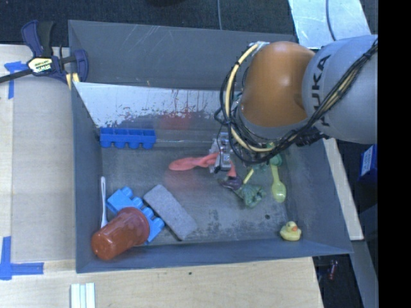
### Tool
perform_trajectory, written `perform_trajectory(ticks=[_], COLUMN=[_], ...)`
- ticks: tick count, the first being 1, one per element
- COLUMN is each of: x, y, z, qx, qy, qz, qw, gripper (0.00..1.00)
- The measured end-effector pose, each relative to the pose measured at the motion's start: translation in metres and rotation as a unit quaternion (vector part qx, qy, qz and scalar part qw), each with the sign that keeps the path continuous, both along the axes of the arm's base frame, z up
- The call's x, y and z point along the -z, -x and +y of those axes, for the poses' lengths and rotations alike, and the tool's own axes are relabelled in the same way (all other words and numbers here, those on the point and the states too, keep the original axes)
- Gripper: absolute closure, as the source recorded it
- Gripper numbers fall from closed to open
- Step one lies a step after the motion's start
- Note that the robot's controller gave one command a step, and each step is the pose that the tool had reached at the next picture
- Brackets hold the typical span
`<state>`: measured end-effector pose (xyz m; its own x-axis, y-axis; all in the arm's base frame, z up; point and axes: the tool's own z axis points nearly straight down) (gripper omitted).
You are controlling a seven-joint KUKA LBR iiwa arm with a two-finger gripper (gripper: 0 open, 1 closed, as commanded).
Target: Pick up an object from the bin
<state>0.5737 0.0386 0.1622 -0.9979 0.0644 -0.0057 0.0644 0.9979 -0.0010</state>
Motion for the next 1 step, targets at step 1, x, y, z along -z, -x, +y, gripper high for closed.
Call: perform_trajectory(ticks=[1], x=[-0.0336], y=[0.0031], z=[0.0118], qx=[-0.024], qy=[0.000], qz=[-0.0039], qw=[0.9997], gripper=[1.00])
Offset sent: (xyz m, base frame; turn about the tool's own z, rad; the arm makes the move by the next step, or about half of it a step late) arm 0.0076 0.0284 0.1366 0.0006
